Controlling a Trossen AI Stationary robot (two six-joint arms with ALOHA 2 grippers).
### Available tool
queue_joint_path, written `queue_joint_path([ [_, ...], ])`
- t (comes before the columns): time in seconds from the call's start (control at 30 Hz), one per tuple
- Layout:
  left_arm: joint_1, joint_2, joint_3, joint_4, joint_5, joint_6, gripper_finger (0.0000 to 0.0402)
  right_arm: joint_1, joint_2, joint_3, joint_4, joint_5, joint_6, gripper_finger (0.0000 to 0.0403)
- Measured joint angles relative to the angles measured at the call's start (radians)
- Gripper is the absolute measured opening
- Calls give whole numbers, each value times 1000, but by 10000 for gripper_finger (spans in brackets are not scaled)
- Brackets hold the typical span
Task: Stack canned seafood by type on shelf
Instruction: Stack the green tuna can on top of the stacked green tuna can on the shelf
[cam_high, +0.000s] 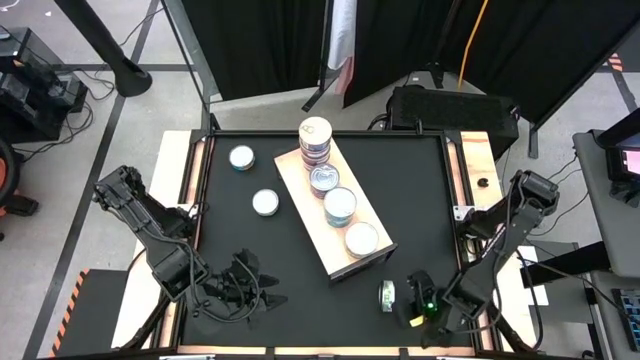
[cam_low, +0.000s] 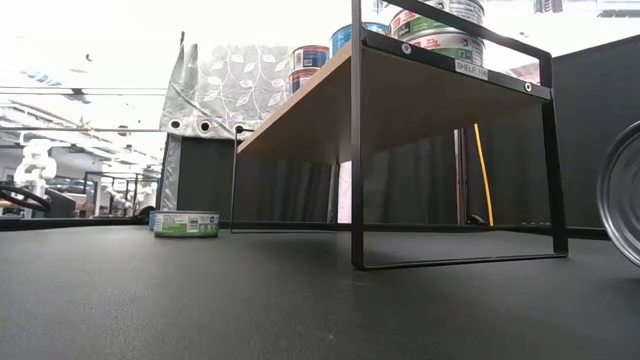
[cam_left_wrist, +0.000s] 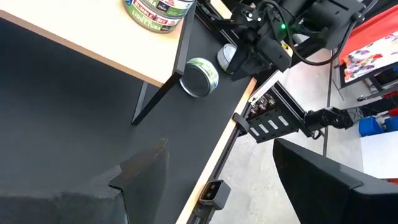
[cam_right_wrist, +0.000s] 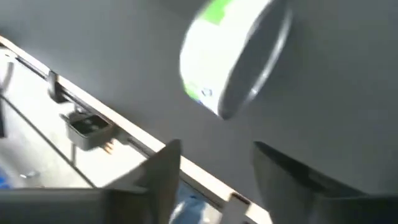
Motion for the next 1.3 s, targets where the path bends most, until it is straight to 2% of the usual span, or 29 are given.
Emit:
queue_joint_path([
  [0.2, 6, 0, 0, -1, -6, 8, 287, -30, 0, 0, 38, 5, 0, 334],
  [0.33, 12, 0, 0, -1, -7, 30, 287, -45, 0, 0, 0, 3, 1, 392],
  [0.47, 12, 0, 0, -1, -7, 35, 287, -70, 0, 0, -48, 6, -10, 386],
  [0.6, 12, 0, 0, -53, -7, -6, 287, -91, -1, 0, -10, -3, -49, 381],
  [0.73, 12, 0, 0, -99, -3, -55, 287, -106, 18, 1, 42, -95, -1, 381],
  [1.0, 12, -1, 0, -106, 2, -77, 287, -108, 84, 1, 64, -106, 25, 380],
  [1.1, 12, -1, 0, -114, 2, -77, 287, -108, 124, 1, 95, -141, 17, 377],
  [1.2, 12, -1, 0, -143, 5, -90, 287, -103, 152, 1, 132, -158, 13, 355],
  [1.3, 12, -1, 0, -189, 6, -128, 287, -105, 163, 1, 154, -156, -1, 296],
])
